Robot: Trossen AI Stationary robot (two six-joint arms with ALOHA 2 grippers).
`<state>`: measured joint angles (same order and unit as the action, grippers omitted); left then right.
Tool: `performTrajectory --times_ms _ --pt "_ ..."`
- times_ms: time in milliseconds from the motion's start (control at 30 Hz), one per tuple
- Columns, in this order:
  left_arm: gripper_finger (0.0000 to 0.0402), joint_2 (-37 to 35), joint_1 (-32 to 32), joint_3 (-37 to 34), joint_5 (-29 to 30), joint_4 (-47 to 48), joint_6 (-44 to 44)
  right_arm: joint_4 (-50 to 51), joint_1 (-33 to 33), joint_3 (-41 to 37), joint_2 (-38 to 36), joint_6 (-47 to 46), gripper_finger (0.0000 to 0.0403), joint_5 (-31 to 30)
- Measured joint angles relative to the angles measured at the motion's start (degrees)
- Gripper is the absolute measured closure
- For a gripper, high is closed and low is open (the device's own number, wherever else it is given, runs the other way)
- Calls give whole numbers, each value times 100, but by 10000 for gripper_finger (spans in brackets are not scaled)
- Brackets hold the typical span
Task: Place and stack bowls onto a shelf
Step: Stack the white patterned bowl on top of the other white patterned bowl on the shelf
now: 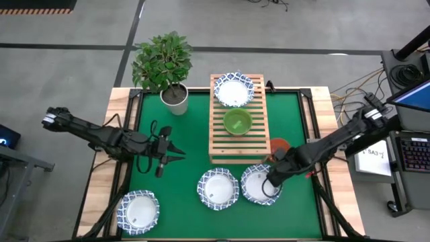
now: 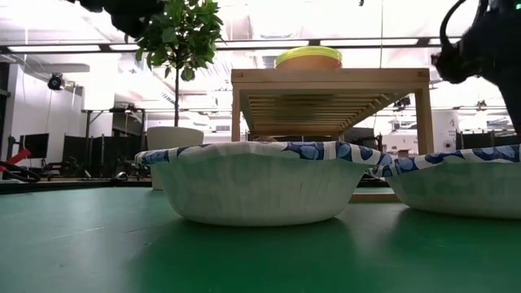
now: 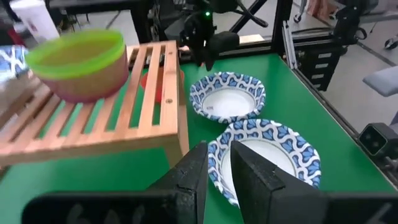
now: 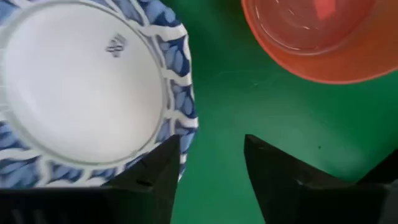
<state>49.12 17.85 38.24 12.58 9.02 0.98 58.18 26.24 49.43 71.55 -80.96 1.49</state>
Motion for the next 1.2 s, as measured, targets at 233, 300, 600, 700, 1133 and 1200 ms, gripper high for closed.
performTrajectory --times_ms 233,300,600,700,1133,1200 --pt "349 40 7 -15 0 177 219 -139 -2 -4 407 111 218 47" --pt "349 50 7 -18 2 183 220 -305 -2 -4 448 112 218 44" --pt "349 50 7 -18 7 170 233 -587 0 -9 862 243 242 -543" --pt "349 50 7 -18 9 170 233 -746 -2 -11 960 286 278 -563" --pt "349 50 9 -24 45 144 161 -751 -2 -11 478 465 393 180" --pt "349 50 9 -24 46 117 157 -757 -2 -11 266 558 394 561"
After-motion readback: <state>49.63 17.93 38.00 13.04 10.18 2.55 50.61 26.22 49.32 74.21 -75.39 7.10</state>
